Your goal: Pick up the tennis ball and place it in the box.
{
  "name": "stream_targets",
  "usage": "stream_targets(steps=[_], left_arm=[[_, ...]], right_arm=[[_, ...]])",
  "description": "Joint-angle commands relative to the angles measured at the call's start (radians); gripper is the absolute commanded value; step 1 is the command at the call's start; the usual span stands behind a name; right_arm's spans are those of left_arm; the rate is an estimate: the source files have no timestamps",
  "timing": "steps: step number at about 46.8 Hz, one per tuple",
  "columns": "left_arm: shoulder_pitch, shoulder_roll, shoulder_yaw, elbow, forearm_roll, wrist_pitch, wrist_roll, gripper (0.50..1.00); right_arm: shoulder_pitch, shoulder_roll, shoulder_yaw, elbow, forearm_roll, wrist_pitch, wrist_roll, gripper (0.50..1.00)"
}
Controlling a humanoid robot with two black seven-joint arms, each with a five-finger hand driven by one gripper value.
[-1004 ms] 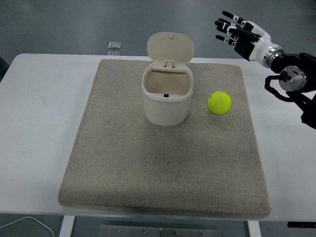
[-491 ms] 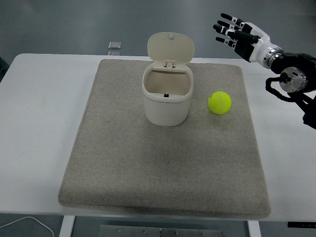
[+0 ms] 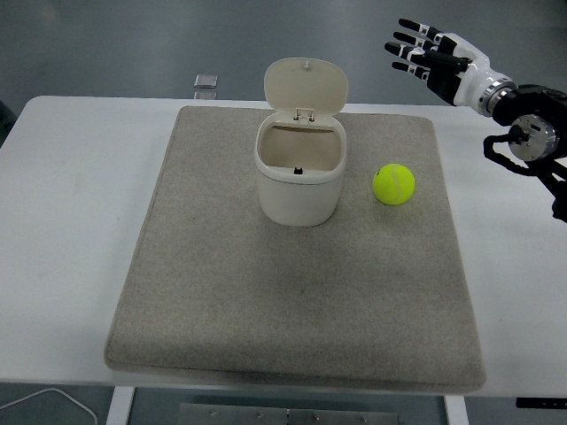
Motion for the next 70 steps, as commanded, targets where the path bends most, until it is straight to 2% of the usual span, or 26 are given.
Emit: stream_targets(steps=[1,17,21,27,36,42,49,60,70], left_arm=[[0.000,0.000,0.001,0.000,0.000,0.000,0.000,0.996],[0.000,0.000,0.001,0.000,0.000,0.000,0.000,0.996],[0.000,0.000,-0.001,0.000,0.000,0.000,0.000,0.996],[0.000,0.000,0.001,0.000,0.000,0.000,0.000,0.996],[0.000,0.000,-0.001,0.000,0.000,0.000,0.000,0.996],[0.000,0.000,0.001,0.000,0.000,0.000,0.000,0.996],[0.000,0.000,-0.001,0.000,0.000,0.000,0.000,0.996],[0.000,0.000,0.001,0.000,0.000,0.000,0.000,0.996],[0.000,0.000,0.001,0.000,0.000,0.000,0.000,0.996]], right_arm=[[0.000,-0.001,0.000,-0.001,-0.015,-0.001,0.000,0.915],[-0.008,-0.021,-0.002,0.029,-0.190,0.005,0.004,0.915],[-0.009,-0.031,0.000,0.038,-0.265,0.008,0.034,0.915],[-0.012,-0.071,0.003,0.064,-0.375,0.013,0.072,0.915],[-0.017,-0.143,0.001,0.139,-0.489,0.072,0.086,0.915],[-0.038,-0.188,0.001,0.187,-0.611,0.080,0.089,0.913],[-0.072,-0.229,0.003,0.234,-0.743,0.096,0.138,0.913],[-0.107,-0.277,0.003,0.322,-0.950,0.089,0.207,0.913],[-0.133,-0.268,0.003,0.322,-1.044,0.043,0.227,0.913]])
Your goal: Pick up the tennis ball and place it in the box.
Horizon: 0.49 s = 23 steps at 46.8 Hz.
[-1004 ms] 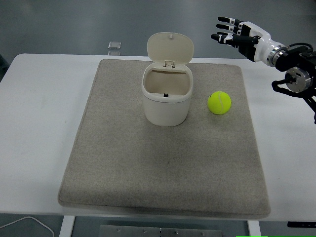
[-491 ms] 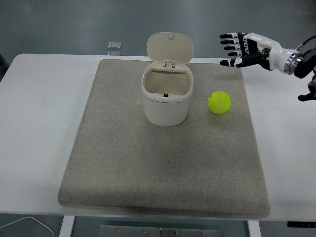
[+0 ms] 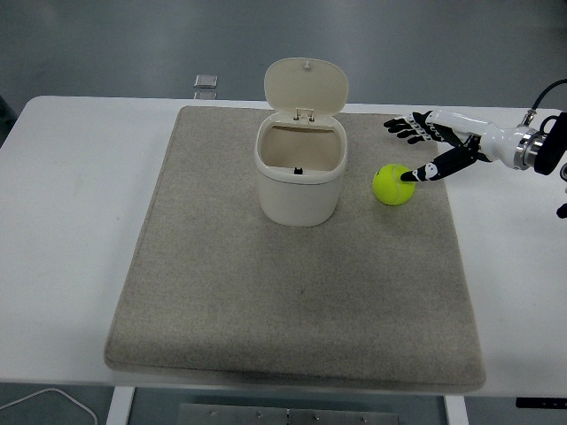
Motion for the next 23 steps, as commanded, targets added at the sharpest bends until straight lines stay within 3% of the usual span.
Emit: stream_targets(steps=[1,23], left_arm=[[0.000,0.000,-0.001,0.000,0.000,0.000,0.000,0.996],[0.000,0.000,0.000,0.000,0.000,0.000,0.000,0.996]], right_arm=[[-0.016,0.003,-0.003,-0.001,-0.019,-0.023,0.005,0.913],[-0.065,0.032,-0.003,-0.007,-0.137,-0.104,0.008,0.913]])
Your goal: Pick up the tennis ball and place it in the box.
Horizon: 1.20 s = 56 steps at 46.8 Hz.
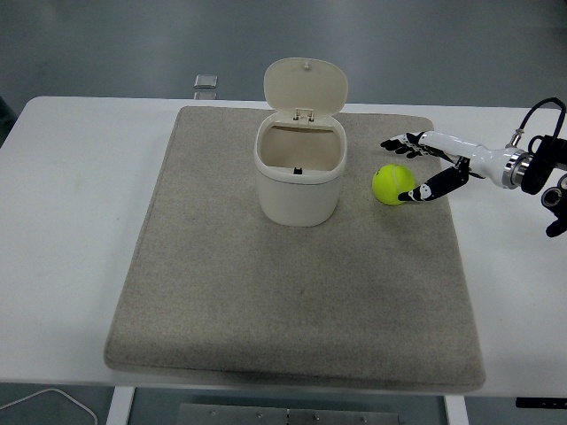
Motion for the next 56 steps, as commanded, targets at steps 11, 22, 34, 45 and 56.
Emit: stream_targets(steps=[11,22,34,45,56], left_arm=[[0.000,0.000,0.000,0.000,0.000,0.000,0.000,0.996],[0.000,0.000,0.000,0.000,0.000,0.000,0.000,0.996],[0.000,0.000,-0.001,0.000,0.000,0.000,0.000,0.996],[0.000,0.000,-0.001,0.000,0.000,0.000,0.000,0.996],[0.000,0.000,-0.001,0.000,0.000,0.000,0.000,0.996]], right_arm=[[-0.025,0.035,0.001,-0.021,-0.015,-0.018,-0.002,0.911],[-0.028,0.049,0.001,-0.041,-0.015,-0.033,-0.003,0.901],[-0.030,0.057,0.000,-0.044,-0.015,-0.035,-0.008,0.795],[-0.030,0.057,-0.003,-0.044,-0.018,-0.030,-0.011,0.688],[-0.028,0.057,-0.002,-0.044,-0.038,-0.021,-0.011,0.548]])
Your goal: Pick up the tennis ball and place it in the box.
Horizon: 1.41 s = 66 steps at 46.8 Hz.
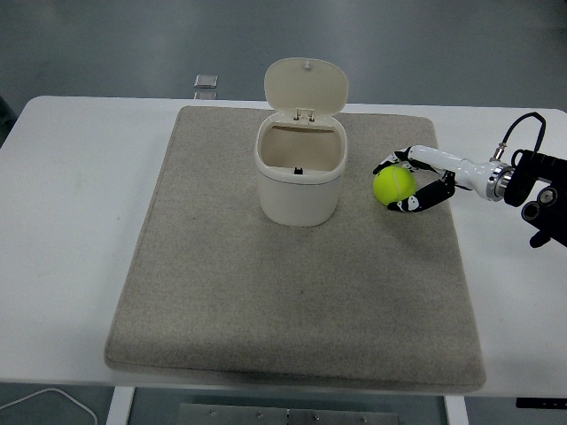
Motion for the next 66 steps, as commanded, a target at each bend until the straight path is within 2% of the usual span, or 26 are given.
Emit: stream_targets(steps=[1,4,22,38,51,59,66], left_arm=[[0.000,0.000,-0.001,0.000,0.000,0.000,0.000,0.996],[0.000,0.000,-0.001,0.000,0.000,0.000,0.000,0.996],[0.000,0.000,0.001,0.000,0.000,0.000,0.000,0.996],[0.000,0.000,-0.001,0.000,0.000,0.000,0.000,0.996],[0.000,0.000,-0.001,0.000,0.000,0.000,0.000,0.996],[0.000,0.000,-0.001,0.000,0.000,0.000,0.000,0.996],[0.000,0.000,-0.001,0.000,0.000,0.000,0.000,0.996]], right_arm=[[0.001,-0.002,0.000,0.000,0.000,0.005,0.000,0.533],[0.002,-0.002,0.000,0.002,0.000,0.006,-0.002,0.500],[0.041,-0.025,0.014,0.015,0.012,0.043,0.000,0.500],[0.085,-0.143,0.017,0.120,0.014,0.063,0.015,0.500],[0.126,-0.224,0.019,0.183,0.017,0.149,0.060,0.500],[0.169,-0.216,0.039,0.184,0.021,0.179,0.090,0.500],[0.183,-0.173,0.059,0.189,0.021,0.212,0.101,0.500]])
